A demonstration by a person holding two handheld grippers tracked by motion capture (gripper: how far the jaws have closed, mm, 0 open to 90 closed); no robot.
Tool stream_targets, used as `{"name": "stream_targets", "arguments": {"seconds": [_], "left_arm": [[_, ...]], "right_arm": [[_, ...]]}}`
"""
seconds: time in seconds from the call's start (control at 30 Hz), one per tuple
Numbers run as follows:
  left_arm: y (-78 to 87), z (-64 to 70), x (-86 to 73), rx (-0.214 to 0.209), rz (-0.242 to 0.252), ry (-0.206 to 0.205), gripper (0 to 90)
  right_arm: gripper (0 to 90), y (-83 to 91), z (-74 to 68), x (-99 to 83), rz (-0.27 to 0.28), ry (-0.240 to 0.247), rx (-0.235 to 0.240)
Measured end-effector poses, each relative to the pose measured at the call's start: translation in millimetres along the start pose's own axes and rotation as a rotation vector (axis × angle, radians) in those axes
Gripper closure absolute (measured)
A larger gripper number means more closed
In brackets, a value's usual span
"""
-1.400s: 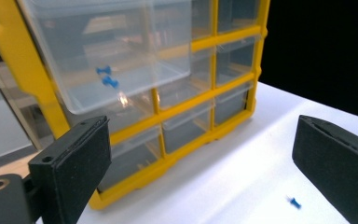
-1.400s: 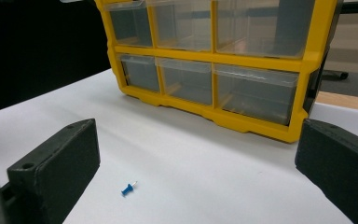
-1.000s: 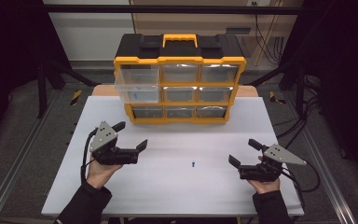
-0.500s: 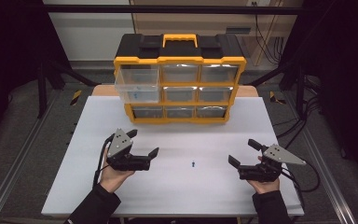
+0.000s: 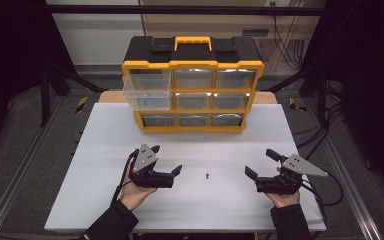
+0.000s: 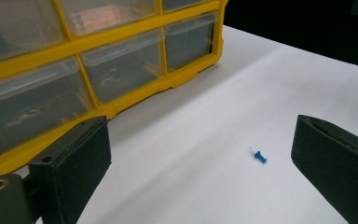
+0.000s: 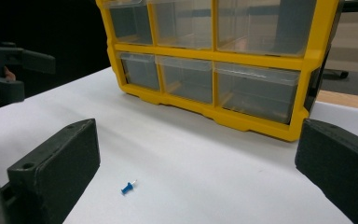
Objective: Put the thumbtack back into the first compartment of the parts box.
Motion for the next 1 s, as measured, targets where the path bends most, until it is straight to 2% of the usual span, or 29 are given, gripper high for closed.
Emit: {"name": "stream_targets", "arguments": {"seconds": [0.5, 1.0], "left_arm": [[-27.6, 16.3, -8.7, -0.028, -0.053, -0.019, 4.4], [-49.9, 31.5, -10.6, -0.059, -0.087, -0.029, 2.7]], "right_arm": [[0.4, 0.1, 0.3, 0.2, 0.002, 0.001, -0.001], [0.4, 1.0, 0.2, 0.6, -0.001, -0.001, 0.003]]}}
Point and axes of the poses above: each handheld gripper's, and its own axes: y roughly backward along the jaws, x roughly out of its top, z roughly to its right, the point moved 2 cm from there along -y, roughly forward along the jaws, and after that the axes turned 6 degrees about z, right-handed, at the moved point
